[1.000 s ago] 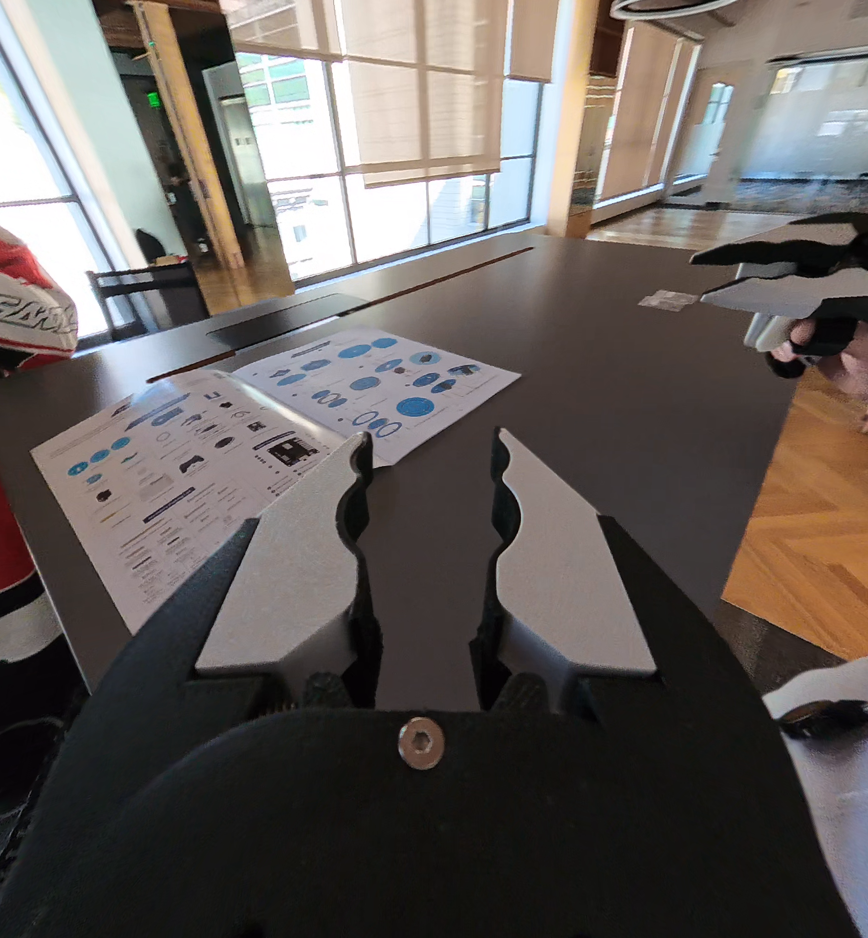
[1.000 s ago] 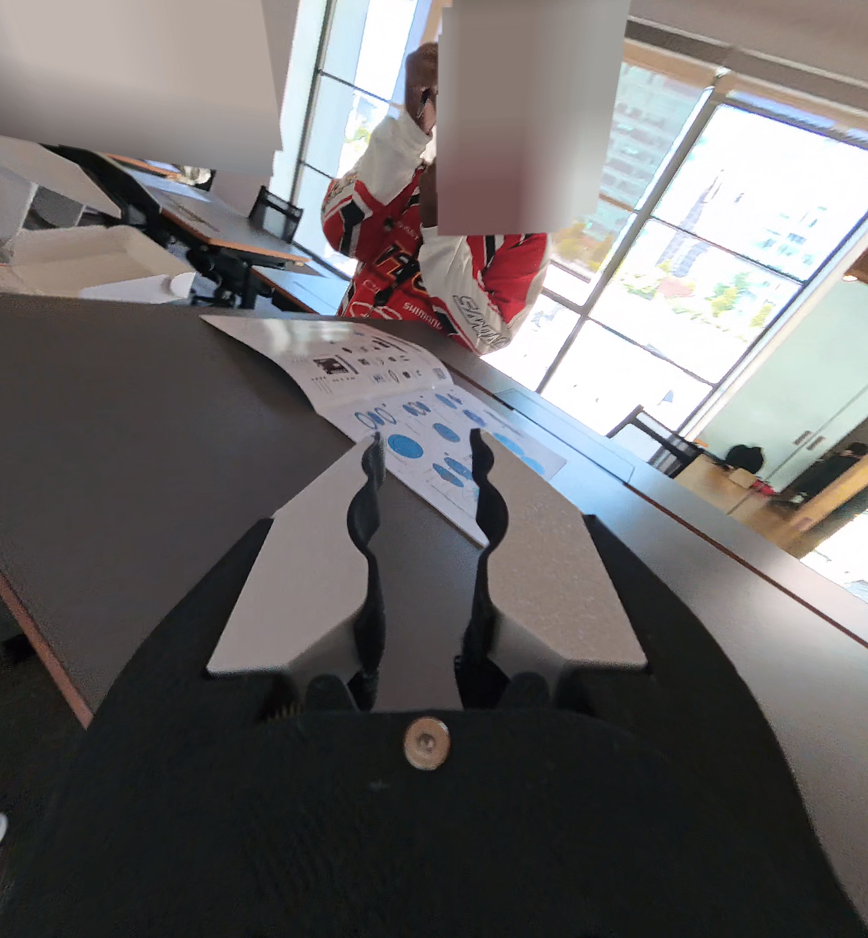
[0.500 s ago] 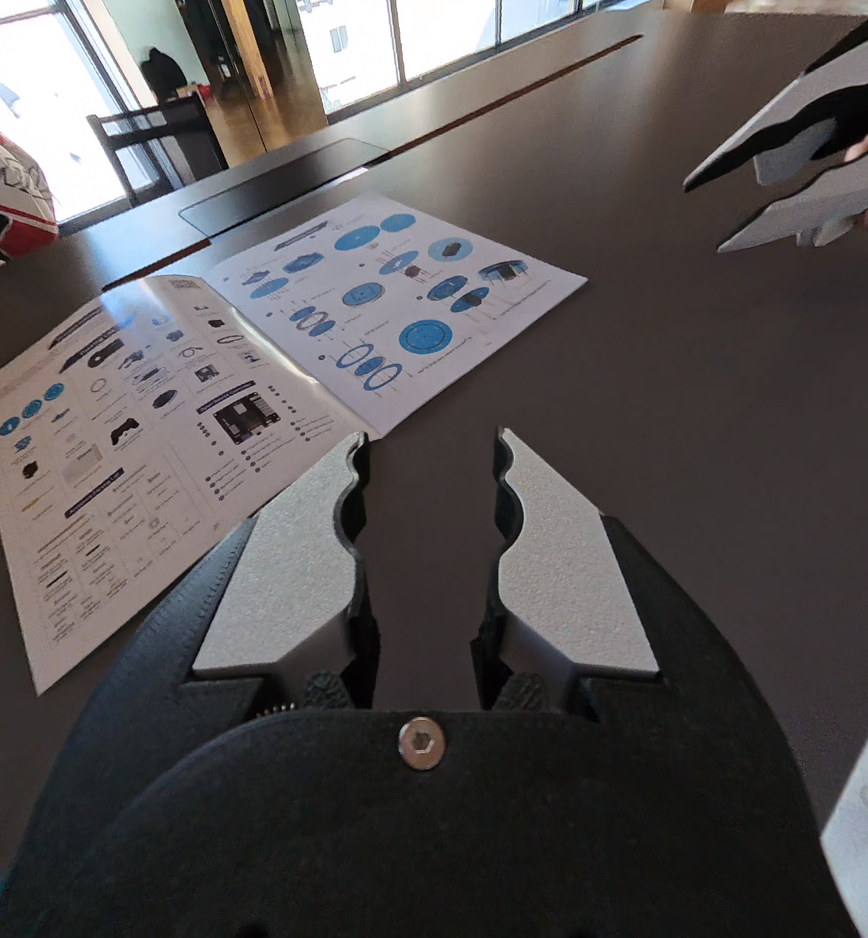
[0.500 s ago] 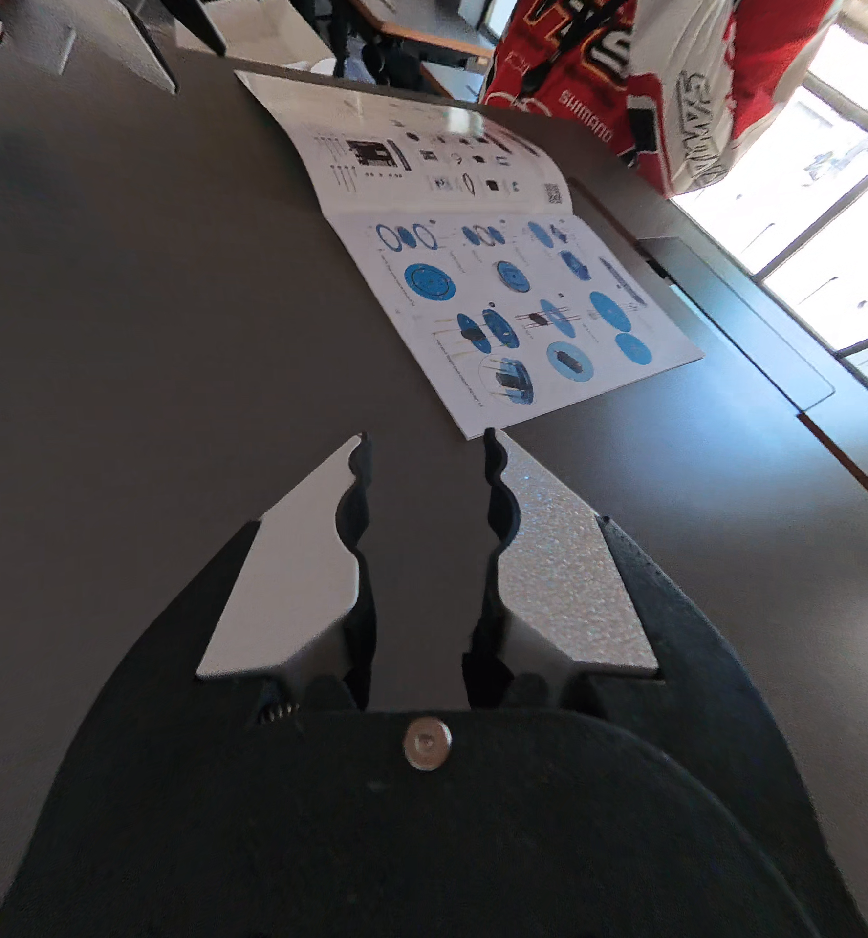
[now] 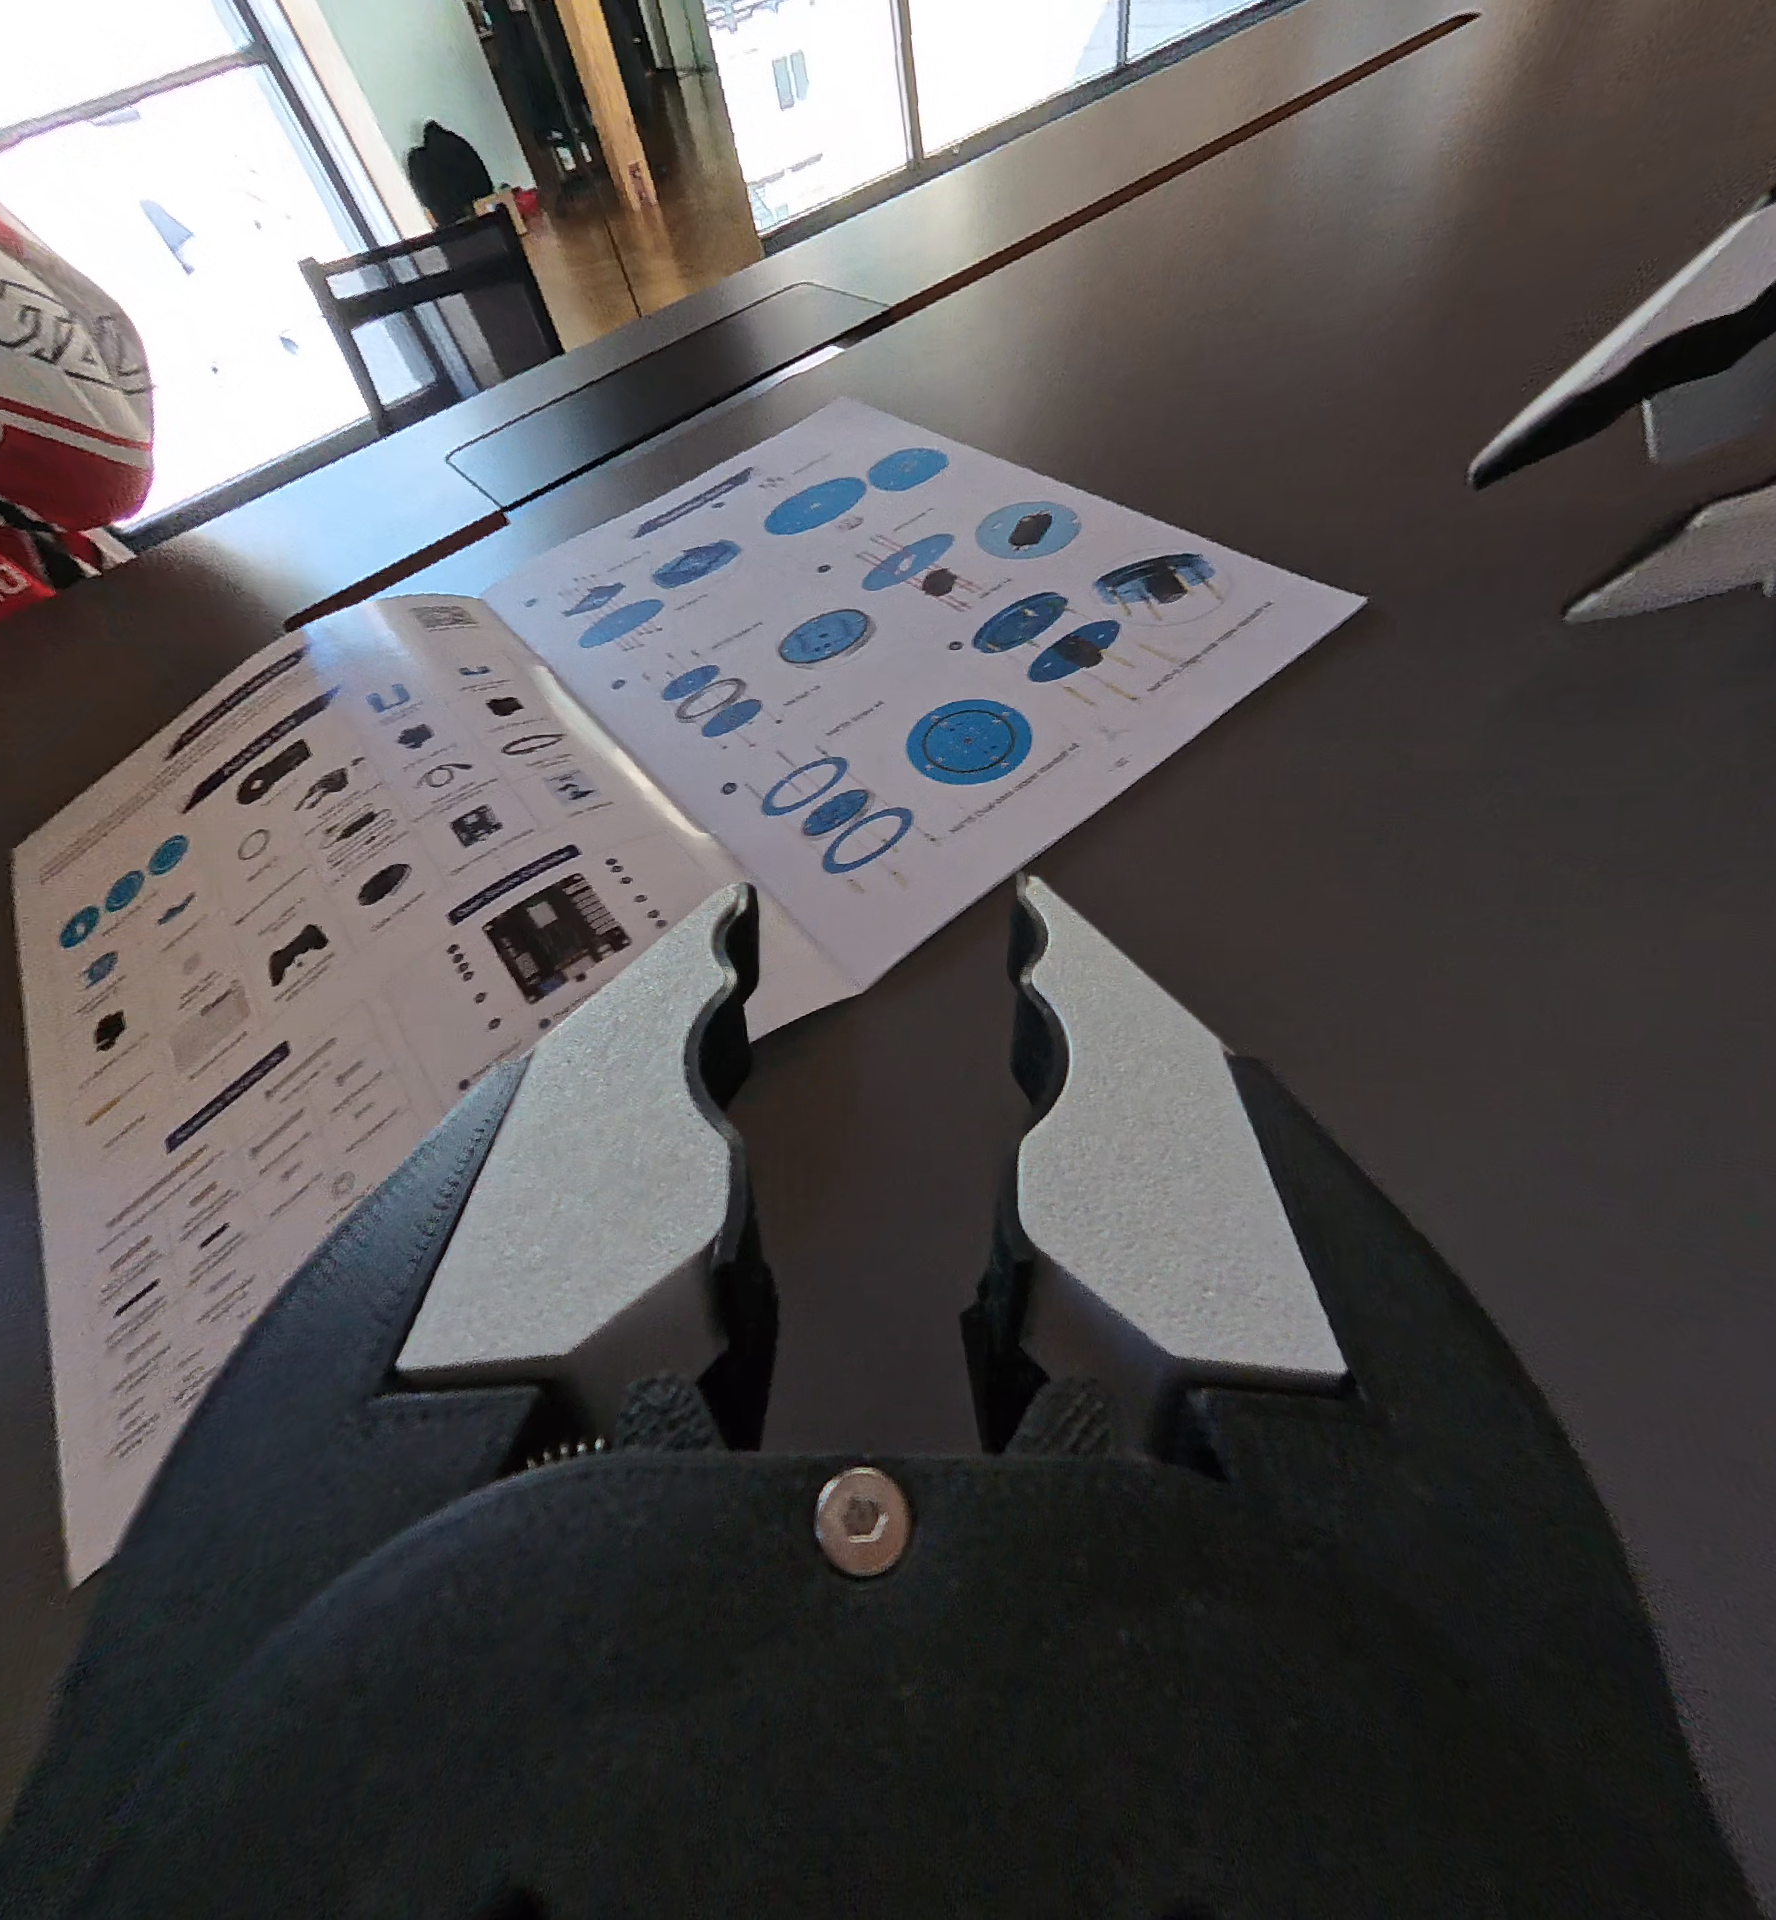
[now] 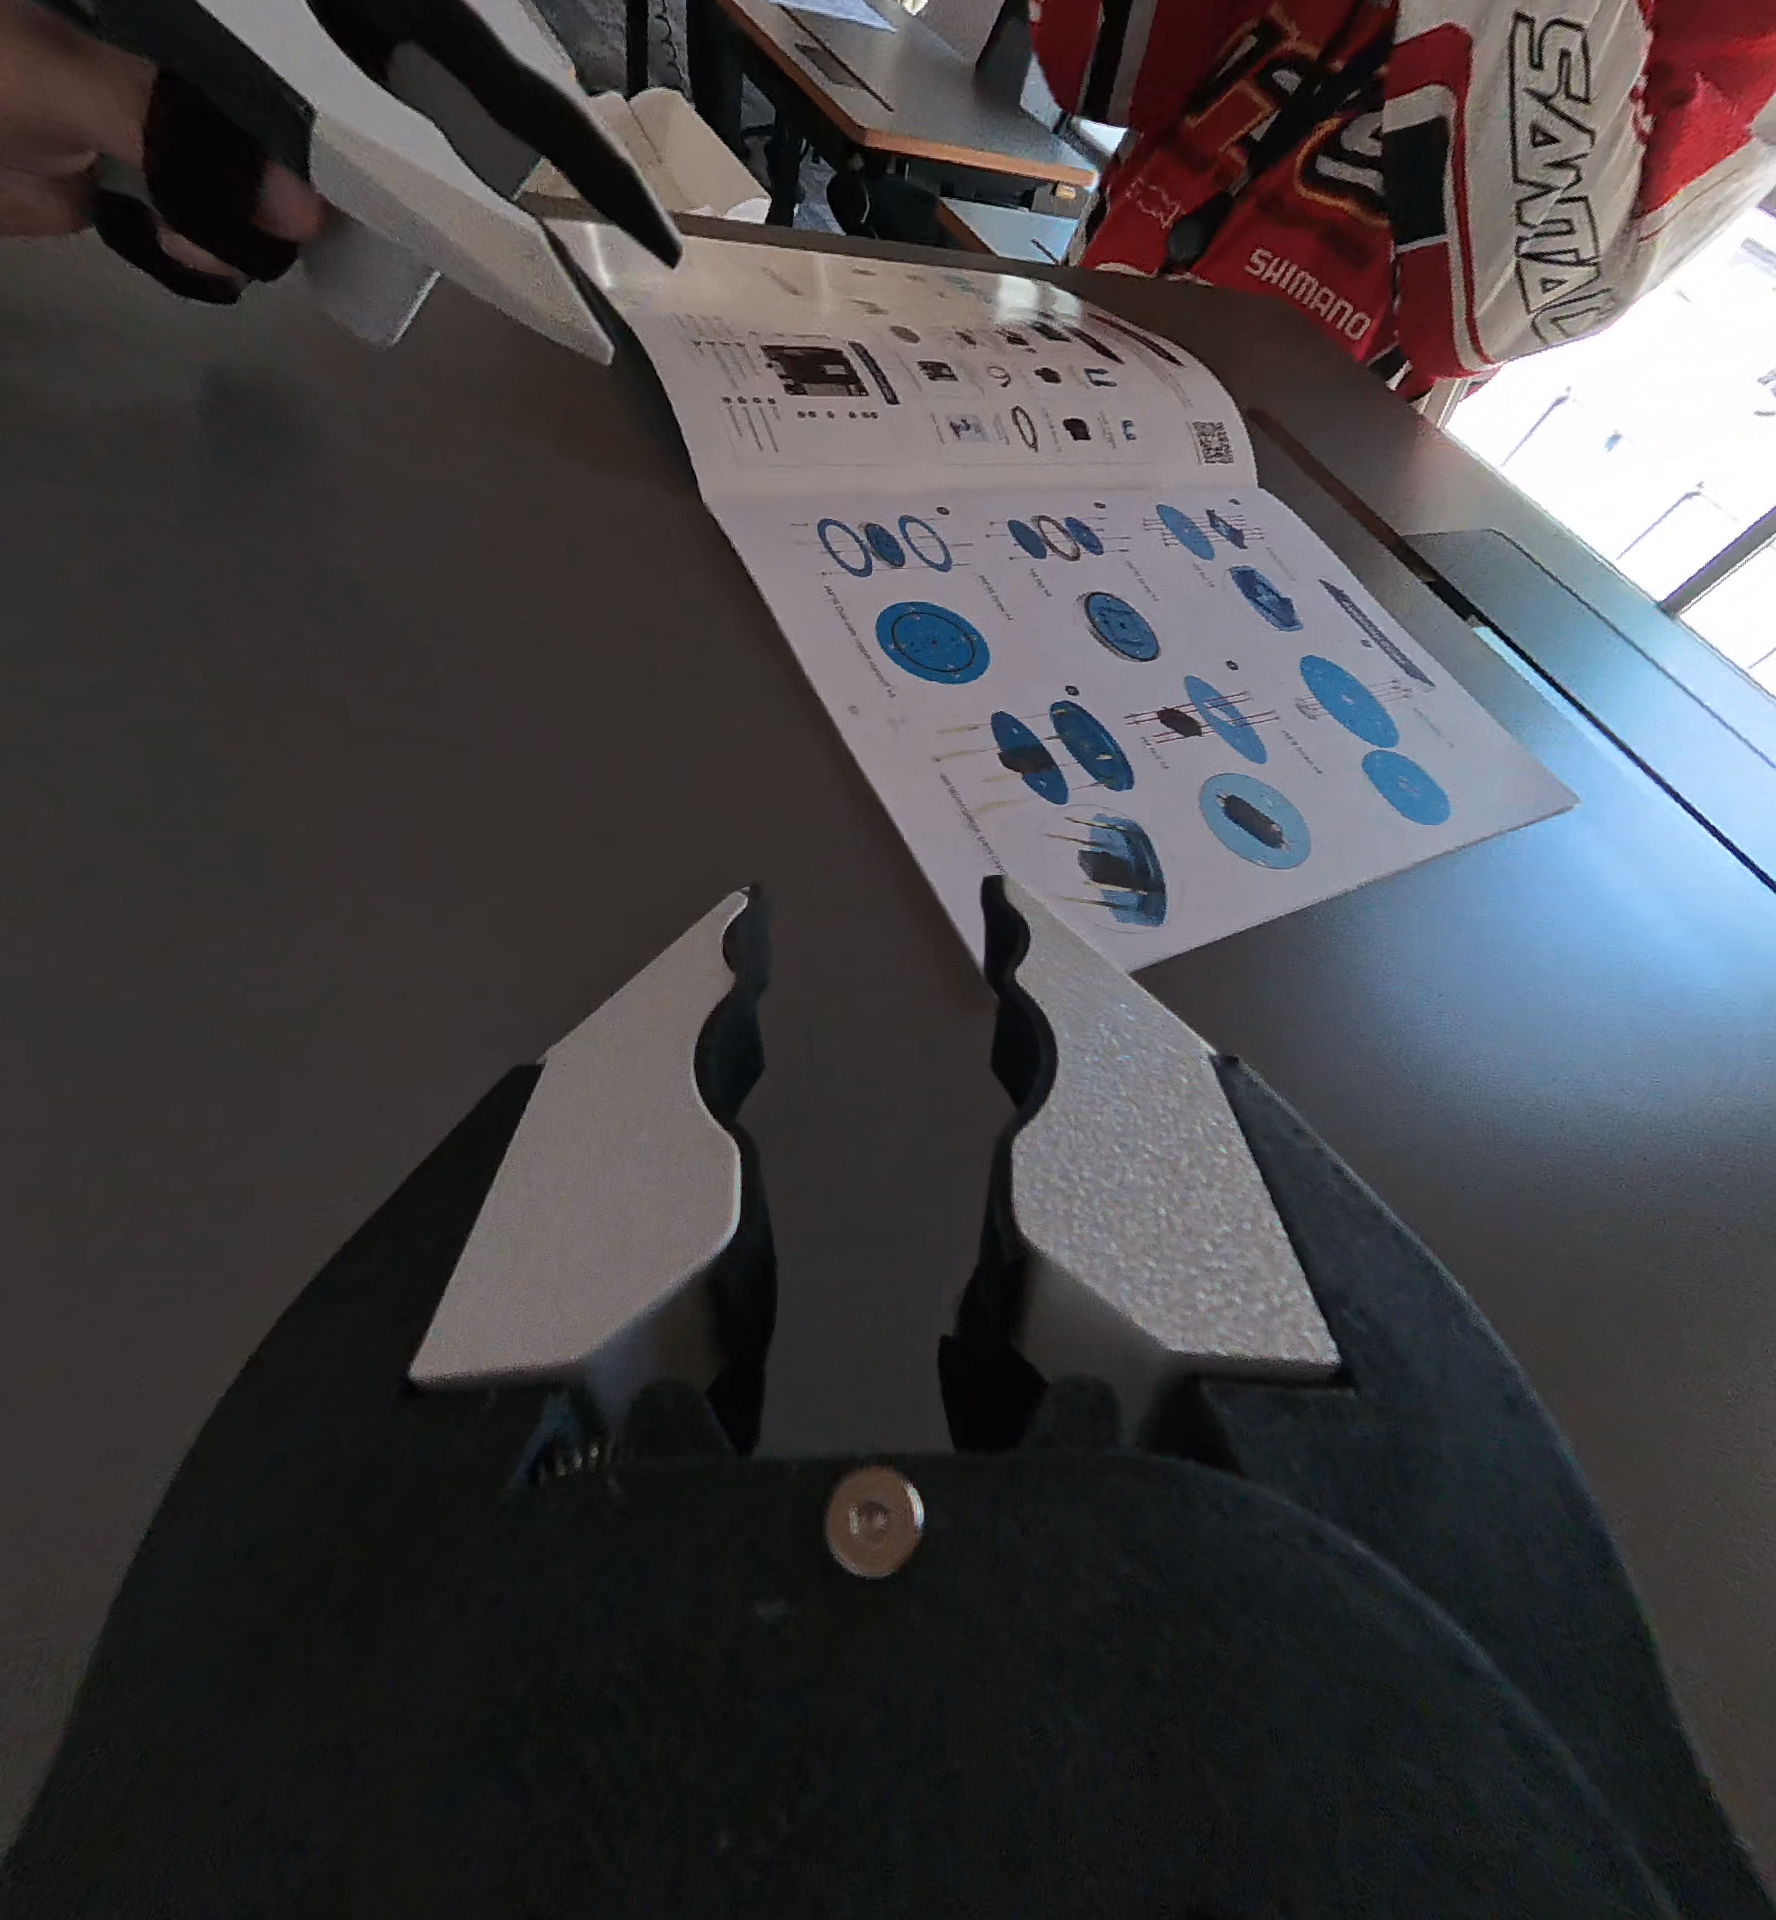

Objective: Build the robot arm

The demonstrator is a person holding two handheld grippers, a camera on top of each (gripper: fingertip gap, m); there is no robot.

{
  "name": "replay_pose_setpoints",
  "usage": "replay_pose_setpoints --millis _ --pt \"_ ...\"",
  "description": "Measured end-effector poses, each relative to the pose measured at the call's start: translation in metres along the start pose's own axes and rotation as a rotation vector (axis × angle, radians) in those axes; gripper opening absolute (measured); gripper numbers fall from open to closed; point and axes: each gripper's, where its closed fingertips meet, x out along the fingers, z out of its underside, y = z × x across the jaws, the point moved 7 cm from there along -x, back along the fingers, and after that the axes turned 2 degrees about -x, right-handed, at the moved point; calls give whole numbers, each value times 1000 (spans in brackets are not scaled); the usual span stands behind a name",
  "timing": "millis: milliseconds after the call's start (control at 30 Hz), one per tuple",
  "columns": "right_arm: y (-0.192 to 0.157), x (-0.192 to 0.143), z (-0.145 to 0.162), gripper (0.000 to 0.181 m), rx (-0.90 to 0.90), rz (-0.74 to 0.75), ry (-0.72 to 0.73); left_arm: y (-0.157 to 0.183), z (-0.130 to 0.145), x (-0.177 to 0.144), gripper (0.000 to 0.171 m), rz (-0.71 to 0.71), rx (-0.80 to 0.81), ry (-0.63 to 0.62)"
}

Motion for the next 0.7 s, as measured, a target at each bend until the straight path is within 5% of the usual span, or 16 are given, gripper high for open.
replay_pose_setpoints --millis 700 --pt "-13 6 -12 26 -105 57 18 -14 -2 -27 43 -77 -53 136"
